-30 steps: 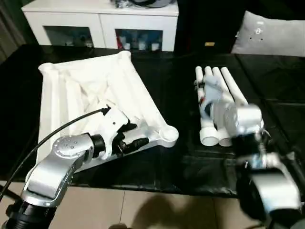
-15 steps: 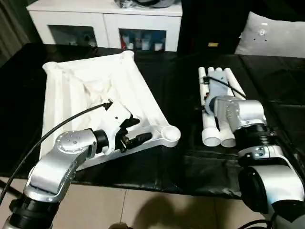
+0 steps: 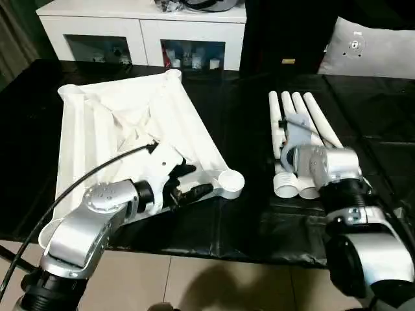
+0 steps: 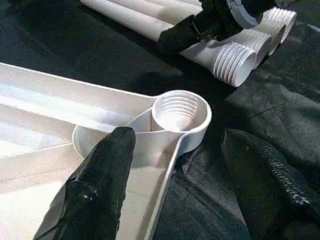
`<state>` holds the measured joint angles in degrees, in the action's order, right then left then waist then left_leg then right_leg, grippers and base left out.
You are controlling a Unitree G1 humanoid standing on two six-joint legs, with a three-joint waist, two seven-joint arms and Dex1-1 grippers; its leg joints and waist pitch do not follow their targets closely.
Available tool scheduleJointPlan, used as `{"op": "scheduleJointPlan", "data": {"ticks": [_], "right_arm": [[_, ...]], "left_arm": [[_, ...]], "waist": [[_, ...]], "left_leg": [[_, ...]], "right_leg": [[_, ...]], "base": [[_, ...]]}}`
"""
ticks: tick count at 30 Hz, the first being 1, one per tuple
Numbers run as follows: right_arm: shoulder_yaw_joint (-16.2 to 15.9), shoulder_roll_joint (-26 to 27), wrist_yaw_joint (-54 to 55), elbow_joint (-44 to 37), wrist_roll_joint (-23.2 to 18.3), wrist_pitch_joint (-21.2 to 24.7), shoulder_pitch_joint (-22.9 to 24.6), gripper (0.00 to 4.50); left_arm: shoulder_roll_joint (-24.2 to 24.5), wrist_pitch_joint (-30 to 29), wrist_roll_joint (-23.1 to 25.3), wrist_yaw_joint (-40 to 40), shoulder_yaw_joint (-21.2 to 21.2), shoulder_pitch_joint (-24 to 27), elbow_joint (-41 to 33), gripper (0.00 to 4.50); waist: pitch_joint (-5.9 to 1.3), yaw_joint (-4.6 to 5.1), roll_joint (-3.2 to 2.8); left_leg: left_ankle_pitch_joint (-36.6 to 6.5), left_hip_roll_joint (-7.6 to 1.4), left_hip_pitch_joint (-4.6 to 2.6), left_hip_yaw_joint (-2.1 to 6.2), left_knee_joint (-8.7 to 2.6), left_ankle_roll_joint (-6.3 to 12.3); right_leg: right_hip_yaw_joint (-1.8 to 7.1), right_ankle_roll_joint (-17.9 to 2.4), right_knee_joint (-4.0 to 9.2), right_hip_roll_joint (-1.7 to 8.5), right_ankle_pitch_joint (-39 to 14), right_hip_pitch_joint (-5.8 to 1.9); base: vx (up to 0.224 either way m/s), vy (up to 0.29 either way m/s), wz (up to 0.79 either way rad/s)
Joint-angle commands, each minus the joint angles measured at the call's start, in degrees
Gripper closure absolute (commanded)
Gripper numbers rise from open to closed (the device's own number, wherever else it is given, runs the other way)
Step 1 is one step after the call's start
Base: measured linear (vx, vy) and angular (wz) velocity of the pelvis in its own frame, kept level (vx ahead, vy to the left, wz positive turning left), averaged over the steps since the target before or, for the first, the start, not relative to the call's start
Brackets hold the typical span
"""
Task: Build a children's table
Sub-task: Pick table leg
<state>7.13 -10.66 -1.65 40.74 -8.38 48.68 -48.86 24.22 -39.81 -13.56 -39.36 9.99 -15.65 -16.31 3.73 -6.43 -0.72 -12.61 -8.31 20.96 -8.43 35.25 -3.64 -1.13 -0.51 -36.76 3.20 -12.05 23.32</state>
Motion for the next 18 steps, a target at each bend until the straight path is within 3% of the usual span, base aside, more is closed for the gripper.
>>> {"op": "scheduleJointPlan", "data": {"ticks": [1, 3, 10, 15, 18], "right_arm": [[0.7, 0.3, 0.2, -0.8, -0.4, 0.9, 0.9, 0.0], [1.1, 0.6, 0.3, -0.8, -0.8, 1.2, 1.2, 0.18], [1.7, 1.4, 0.1, -1.7, -1.4, 2.8, 2.3, 0.18], [2.1, 1.6, -0.1, -1.6, -1.8, 3.6, 2.2, 0.18], [1.9, 1.9, -0.3, -1.9, -1.7, 4.0, 2.2, 0.18]], "left_arm": [[0.2, -0.2, 0.4, 0.4, 0.4, -0.2, -0.6, 1.38], [0.2, -0.2, 0.3, 0.4, 0.3, -0.2, -0.5, 1.32], [0.1, 0.4, 0.6, 0.8, 0.6, -0.7, 0.2, 1.32], [0.0, 1.1, 1.0, 1.2, 1.0, -1.1, 0.6, 1.32], [-0.1, 1.3, 1.1, 1.4, 1.2, -1.1, 0.6, 1.32]], "waist": [[-4.21, -0.04, 0.25], [-4.18, -0.02, -0.02], [-4.2, 0.02, 0.01], [-4.13, 0.05, 0.42], [-4.13, 0.04, 0.24]], "left_leg": [[-0.5, -3.01, -0.02, 0.39, -3.89, 0.03], [-1.1, -3.01, -0.07, 0.41, -3.9, -0.34], [-1.3, -3.02, -0.07, 0.47, -3.97, -0.82], [-1.9, -3.02, -0.09, 0.39, -4.04, -1.02], [-2.1, -3.03, -0.1, 0.42, -4.05, -1.22]], "right_leg": [[2.16, -13.2, 3.36, 4.12, 0.6, -3.58], [2.19, -13.0, 3.45, 4.11, -0.3, -3.48], [2.17, -12.6, 3.45, 4.09, -0.2, -3.53], [2.22, -12.2, 3.62, 4.11, -1.9, -3.5], [2.21, -12.0, 3.63, 4.11, -2.4, -3.41]], "base": [[0.0, 0.0, 0.0], [0.0, 0.0, 0.0], [0.0, 0.0, 0.0], [0.0, 0.0, 0.0], [0.0, 0.0, 0.0]]}}
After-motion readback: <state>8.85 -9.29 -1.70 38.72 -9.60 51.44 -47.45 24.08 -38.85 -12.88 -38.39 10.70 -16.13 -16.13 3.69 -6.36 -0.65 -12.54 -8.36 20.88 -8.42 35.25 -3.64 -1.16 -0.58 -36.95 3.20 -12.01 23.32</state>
